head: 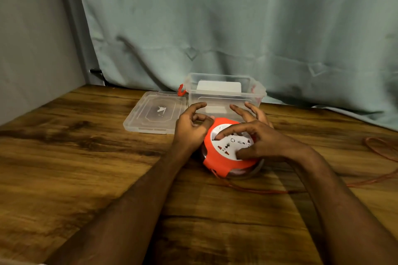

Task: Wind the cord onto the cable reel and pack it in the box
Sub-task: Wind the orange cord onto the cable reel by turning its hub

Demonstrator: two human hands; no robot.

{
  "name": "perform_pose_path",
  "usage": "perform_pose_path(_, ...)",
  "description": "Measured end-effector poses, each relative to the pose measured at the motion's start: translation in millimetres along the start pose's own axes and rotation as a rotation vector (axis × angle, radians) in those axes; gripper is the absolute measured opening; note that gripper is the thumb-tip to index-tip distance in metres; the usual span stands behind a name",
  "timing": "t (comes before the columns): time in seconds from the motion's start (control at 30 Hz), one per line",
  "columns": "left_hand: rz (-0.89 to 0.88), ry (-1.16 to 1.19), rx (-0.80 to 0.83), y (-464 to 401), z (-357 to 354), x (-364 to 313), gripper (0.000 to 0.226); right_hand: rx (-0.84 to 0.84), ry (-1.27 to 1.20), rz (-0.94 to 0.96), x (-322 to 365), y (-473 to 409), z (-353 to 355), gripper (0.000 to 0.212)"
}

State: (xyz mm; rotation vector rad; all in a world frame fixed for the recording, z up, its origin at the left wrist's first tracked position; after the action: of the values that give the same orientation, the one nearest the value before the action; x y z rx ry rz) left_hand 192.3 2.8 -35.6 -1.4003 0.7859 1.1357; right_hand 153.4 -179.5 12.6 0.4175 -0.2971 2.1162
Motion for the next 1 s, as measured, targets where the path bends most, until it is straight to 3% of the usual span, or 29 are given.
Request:
perform_pose_path(0.27,0.028,0.043,-0.003,0,3,1,0.041,-0.136,0.014,0.048,6,-10,-8,0.039)
perform_pose_path(0.53,0.064,0.119,0.015,0,2,1,0.037,-0.102,0.046,0.035,-5,-7,-4,0.054)
perform_pose_path(1.0,0.072,0.184,0.041,1,0,-2,0.040,-0.393,0.190,-0.089,2,-10,-4,0.058)
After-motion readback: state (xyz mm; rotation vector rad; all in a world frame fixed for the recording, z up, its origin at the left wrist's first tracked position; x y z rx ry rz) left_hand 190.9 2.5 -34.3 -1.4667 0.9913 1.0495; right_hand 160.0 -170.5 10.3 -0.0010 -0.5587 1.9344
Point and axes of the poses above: each hand's wrist, its own y-axis away from the middle knuckle, its own z-axis out of the back of the hand, x = y × z, the point moved 5 cm from there along -y, towards the middle knuckle, and after that the axes turned 1 degree about x, right-handed, at the moved point
